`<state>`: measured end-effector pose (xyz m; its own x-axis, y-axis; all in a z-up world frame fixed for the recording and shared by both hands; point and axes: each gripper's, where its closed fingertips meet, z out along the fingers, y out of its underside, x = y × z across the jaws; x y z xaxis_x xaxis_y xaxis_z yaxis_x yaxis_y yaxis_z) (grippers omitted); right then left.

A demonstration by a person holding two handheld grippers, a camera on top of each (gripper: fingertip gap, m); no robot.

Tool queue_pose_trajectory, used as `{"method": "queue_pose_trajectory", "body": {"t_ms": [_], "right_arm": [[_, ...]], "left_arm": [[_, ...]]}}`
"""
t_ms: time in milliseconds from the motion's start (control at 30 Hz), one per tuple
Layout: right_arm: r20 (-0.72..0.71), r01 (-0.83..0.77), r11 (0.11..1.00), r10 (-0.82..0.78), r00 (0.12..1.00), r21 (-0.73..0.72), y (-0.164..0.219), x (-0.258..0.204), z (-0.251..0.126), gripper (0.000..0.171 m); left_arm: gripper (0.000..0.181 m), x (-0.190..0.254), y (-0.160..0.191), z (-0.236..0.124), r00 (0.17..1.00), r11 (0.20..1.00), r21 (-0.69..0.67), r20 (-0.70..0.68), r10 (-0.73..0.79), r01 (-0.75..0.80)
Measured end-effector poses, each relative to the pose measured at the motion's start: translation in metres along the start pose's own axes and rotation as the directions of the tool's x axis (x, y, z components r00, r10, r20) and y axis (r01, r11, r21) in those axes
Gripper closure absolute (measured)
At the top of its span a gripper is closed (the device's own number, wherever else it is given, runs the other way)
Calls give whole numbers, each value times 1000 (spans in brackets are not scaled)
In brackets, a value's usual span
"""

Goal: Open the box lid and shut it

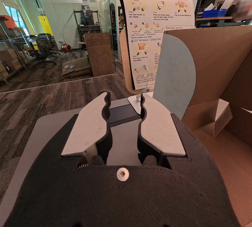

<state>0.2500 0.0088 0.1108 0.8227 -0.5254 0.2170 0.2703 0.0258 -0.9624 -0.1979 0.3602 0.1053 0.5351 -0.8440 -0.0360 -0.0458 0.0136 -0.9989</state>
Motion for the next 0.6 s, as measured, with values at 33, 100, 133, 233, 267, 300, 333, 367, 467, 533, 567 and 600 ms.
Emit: {"method": "queue_pose_trajectory", "body": {"t_ms": [33,100,133,233,267,300,333,367,467,533,567,600], "right_arm": [[0,0,1000,0,1000,0,0,0,0,114],[1,2,1000,-2,1000,-1,0,0,0,114],[1,3,1000,-3,1000,-2,0,-1,0,114],[1,7,1000,-7,1000,-7,1,-1,0,114],[2,7,1000,-7,1000,-9,1,-1,0,114],[3,7,1000,-7,1000,-11,2,-1,1,114],[3,8,1000,-8,1000,-13,2,-2,1,114],[4,8,1000,-8,1000,-14,3,-2,1,114],[6,12,1000,-12,1000,-18,4,-3,1,114],[8,16,1000,-16,1000,-24,5,-4,2,114],[8,20,999,-19,1000,-27,5,-4,2,114],[7,25,999,-25,1000,-31,6,-4,2,114]], "left_arm": [[140,0,0,0,1000,1000,-1,-1,1,-1],[140,0,0,0,1000,1000,-3,0,2,-2],[140,0,0,0,1000,1000,-3,1,3,-3],[140,-1,0,-1,1000,1000,-1,3,-1,1],[140,-2,0,-1,1000,1000,1,4,-3,3],[140,-2,0,-1,1000,1000,2,5,-5,5],[140,-3,0,-2,1000,1000,2,6,-7,7],[140,-3,0,-2,1000,1000,2,7,-8,8],[140,-4,0,-2,1000,1000,2,8,-10,10],[140,-3,0,-2,1000,1000,0,6,-11,11],[140,-3,0,-2,1000,1000,0,6,-10,10],[140,-3,0,-2,1000,1000,-1,6,-8,8]]}}
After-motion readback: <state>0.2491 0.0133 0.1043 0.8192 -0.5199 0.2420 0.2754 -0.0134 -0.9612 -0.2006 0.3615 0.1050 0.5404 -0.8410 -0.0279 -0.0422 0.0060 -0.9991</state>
